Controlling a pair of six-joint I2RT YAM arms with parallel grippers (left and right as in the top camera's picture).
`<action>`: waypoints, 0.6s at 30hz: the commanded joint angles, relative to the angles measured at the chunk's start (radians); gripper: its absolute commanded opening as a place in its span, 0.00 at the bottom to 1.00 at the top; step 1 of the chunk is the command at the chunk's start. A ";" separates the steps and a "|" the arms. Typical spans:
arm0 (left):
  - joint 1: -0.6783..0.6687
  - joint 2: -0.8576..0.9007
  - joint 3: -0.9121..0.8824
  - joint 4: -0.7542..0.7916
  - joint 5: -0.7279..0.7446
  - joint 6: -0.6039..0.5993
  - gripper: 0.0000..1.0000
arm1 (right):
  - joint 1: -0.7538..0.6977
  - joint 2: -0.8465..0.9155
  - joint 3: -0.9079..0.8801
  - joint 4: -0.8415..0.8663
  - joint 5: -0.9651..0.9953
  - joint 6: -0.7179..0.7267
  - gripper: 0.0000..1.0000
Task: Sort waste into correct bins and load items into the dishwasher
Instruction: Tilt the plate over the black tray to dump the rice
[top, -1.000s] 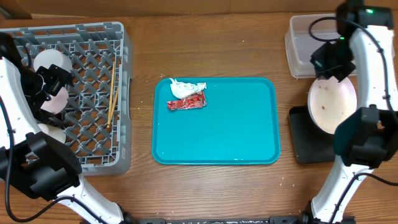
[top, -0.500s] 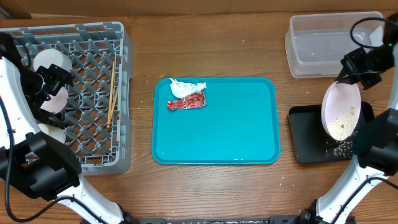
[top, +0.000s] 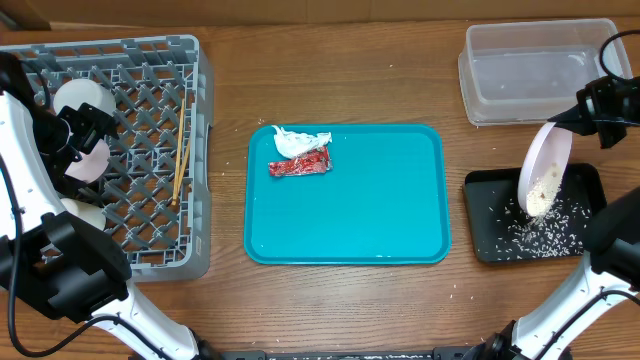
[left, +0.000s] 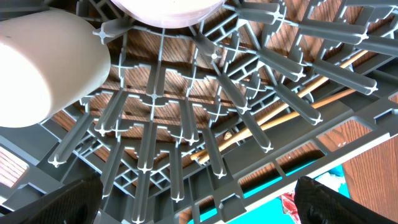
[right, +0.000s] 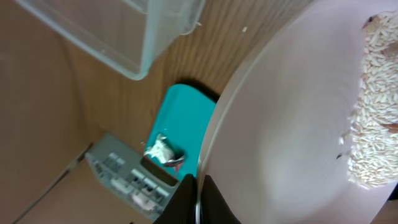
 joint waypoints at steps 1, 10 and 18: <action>-0.006 0.000 0.016 0.001 0.003 -0.009 1.00 | -0.034 -0.052 0.025 0.000 -0.095 -0.054 0.04; -0.007 0.000 0.016 0.001 0.003 -0.009 1.00 | -0.049 -0.086 -0.018 0.000 -0.128 -0.097 0.04; -0.007 0.000 0.016 0.001 0.003 -0.009 1.00 | -0.074 -0.149 -0.050 0.000 -0.114 -0.112 0.04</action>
